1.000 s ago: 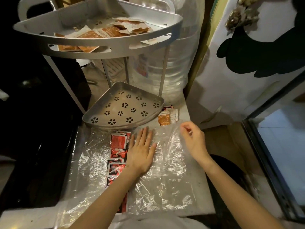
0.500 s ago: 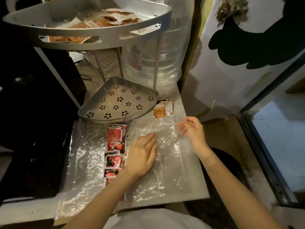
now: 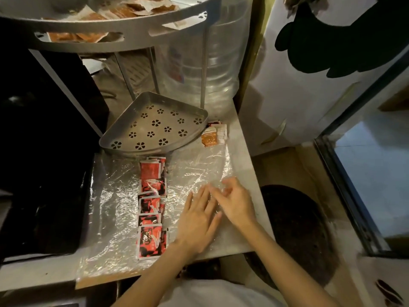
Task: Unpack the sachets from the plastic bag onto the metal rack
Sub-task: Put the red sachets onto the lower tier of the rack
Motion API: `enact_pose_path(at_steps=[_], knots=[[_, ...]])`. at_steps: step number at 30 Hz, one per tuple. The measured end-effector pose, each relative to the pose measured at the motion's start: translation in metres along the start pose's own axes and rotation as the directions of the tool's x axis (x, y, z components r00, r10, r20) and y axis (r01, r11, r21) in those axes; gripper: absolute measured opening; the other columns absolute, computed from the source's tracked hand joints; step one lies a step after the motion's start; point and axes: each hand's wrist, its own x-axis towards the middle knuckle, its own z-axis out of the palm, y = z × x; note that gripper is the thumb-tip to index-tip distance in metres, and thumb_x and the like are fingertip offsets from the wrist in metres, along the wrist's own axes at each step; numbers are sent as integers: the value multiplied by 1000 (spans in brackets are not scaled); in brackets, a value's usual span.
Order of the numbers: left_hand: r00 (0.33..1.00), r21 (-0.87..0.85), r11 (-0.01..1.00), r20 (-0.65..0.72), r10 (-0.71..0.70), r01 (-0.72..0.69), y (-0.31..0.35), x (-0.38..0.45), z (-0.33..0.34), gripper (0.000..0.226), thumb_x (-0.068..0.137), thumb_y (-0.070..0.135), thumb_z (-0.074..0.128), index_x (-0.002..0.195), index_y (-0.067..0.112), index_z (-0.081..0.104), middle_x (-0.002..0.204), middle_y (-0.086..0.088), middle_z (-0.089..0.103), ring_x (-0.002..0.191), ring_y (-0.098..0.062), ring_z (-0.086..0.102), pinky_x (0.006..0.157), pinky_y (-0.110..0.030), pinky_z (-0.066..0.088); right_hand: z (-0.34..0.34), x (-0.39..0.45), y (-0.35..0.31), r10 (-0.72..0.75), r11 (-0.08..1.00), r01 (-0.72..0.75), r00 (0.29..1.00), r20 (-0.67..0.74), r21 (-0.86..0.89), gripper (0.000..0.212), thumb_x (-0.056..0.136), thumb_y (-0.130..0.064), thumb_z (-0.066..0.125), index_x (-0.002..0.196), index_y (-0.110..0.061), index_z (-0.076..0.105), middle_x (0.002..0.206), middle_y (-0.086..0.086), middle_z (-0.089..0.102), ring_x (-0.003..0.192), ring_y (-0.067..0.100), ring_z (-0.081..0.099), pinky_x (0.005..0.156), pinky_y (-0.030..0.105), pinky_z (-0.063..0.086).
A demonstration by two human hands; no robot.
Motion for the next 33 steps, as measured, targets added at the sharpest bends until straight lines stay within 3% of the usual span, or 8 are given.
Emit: enact_pose_path(at_steps=[2, 9, 14, 16, 22, 27, 30, 33], knots=[[1000, -9, 1000, 4, 5, -5, -3, 0, 2, 72, 81, 57, -21, 144, 27, -3, 154, 3, -8, 142, -13, -14, 115, -35, -11, 7, -1, 4, 24, 998, -24, 1000, -6, -62, 33, 88, -40, 55, 109, -15, 60, 99, 3, 68, 88, 15, 62, 79, 28, 51], [1000, -48, 999, 7, -13, 14, -8, 0, 4, 75, 79, 57, -24, 144, 26, -6, 154, 8, -10, 140, -5, -15, 115, -31, -11, -11, 3, 14, 39, 988, -23, 994, -106, 153, 16, 91, -15, 53, 88, -7, 66, 71, 0, 64, 68, 16, 61, 68, 30, 50], [1000, -31, 999, 20, -20, 21, -8, 1, 4, 76, 77, 57, -27, 143, 26, -6, 154, 6, -11, 140, -8, -17, 114, -32, -13, -40, 12, 31, 138, 955, -97, 982, -129, 282, 17, 92, -16, 52, 85, -6, 64, 67, -3, 62, 61, 8, 57, 52, 8, 44], [999, -10, 1000, 34, -24, 25, -7, 1, 4, 78, 76, 57, -29, 143, 26, -7, 154, 6, -13, 139, -9, -20, 113, -33, -14, -55, 20, 37, 161, 943, -119, 980, -113, 310, 15, 92, -14, 51, 87, -6, 63, 68, -1, 60, 61, 9, 55, 48, 8, 43], [997, 57, 998, 76, -31, 27, -5, 1, 2, 78, 73, 56, -32, 142, 26, -12, 152, 4, -21, 137, -11, -27, 113, -36, -14, -93, 59, 57, 162, 982, -148, 980, -117, 118, 12, 89, -14, 54, 92, -8, 64, 66, -2, 60, 65, 15, 55, 64, 26, 45], [996, 76, 997, 89, -23, 17, -6, 2, 5, 76, 75, 57, -30, 142, 25, -14, 152, 3, -23, 137, -12, -28, 112, -37, -17, -93, 70, 69, 223, 975, -221, 972, -74, 34, 21, 86, -4, 56, 105, 1, 60, 68, 1, 61, 66, 16, 57, 67, 28, 46], [994, 74, 997, 111, -23, 15, -8, 4, 6, 77, 73, 59, -31, 141, 26, -17, 151, 3, -26, 135, -12, -31, 110, -34, -21, -92, 66, 65, 237, 967, -248, 961, -141, -60, 38, 84, -10, 60, 120, -5, 49, 97, 9, 63, 94, 24, 58, 81, 35, 47], [991, -7, 999, 126, -42, 43, -7, 6, 6, 80, 72, 65, -26, 142, 29, -13, 151, 6, -23, 135, -8, -30, 111, -32, -21, -86, 57, 51, 48, 962, -115, 965, -259, -248, 44, 85, -15, 59, 126, -9, 45, 122, 13, 55, 115, 29, 48, 96, 43, 43]])
